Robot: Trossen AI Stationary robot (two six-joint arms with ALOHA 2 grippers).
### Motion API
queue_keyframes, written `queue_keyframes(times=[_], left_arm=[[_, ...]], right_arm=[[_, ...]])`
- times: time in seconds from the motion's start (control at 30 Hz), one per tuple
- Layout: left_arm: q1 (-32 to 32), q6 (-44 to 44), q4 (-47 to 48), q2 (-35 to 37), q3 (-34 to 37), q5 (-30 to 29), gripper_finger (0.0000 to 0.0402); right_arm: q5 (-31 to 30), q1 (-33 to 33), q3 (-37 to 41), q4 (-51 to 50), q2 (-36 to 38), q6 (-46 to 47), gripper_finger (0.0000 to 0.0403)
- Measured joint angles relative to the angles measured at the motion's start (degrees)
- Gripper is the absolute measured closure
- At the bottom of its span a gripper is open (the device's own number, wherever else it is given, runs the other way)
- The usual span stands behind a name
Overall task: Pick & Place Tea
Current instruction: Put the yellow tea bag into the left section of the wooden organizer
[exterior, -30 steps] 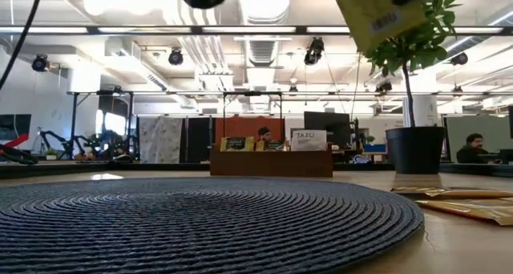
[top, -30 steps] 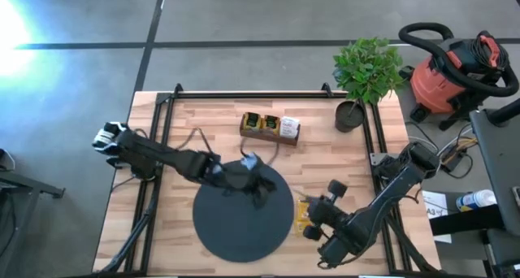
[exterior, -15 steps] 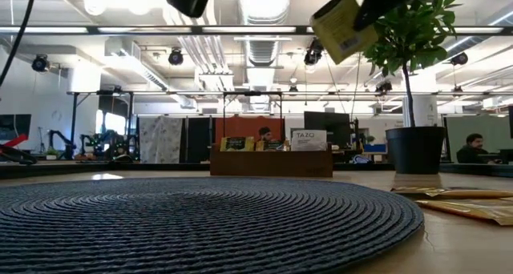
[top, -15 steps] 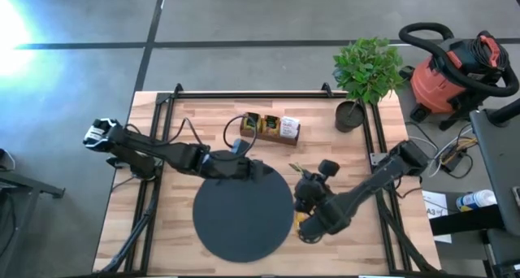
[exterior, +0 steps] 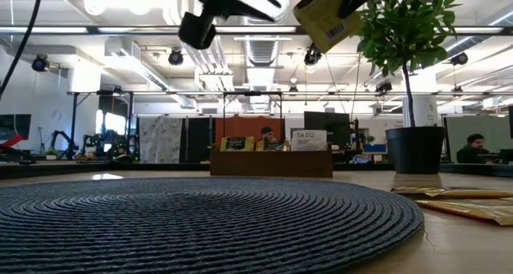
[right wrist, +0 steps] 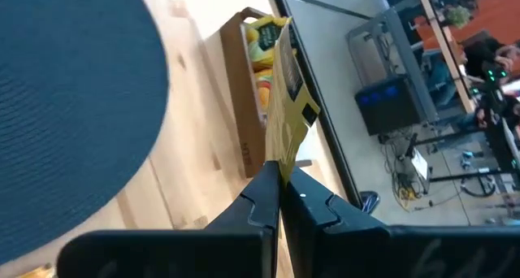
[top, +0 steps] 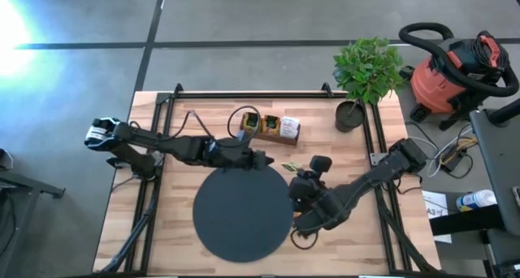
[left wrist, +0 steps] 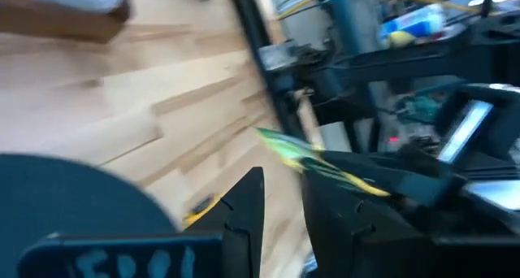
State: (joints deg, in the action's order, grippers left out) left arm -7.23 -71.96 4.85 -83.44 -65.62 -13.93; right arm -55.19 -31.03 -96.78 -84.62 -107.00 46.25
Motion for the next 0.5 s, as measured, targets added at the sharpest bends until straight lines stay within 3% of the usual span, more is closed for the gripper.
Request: queue_keyframes(times=[0.13, 0.3, 0.5], left_arm=[[0.63, -0.70, -5.01, 0.09, 0.02, 0.00, 0.0321], [2.64, -17.53, -4.66, 0.11, 0.48, 0.42, 0.0321], [3.42, -27.47, -4.80, 0.09, 0.87, 0.59, 0.0321]], right_arm=[[-0.64, 1.26, 0.35, -0.75, 0.00, -0.01, 0.0394], [-4.40, 2.73, 0.62, -1.60, 0.00, -2.30, 0.0394], [-7.84, 4.91, 0.64, -2.49, 0.02, -6.07, 0.0394]])
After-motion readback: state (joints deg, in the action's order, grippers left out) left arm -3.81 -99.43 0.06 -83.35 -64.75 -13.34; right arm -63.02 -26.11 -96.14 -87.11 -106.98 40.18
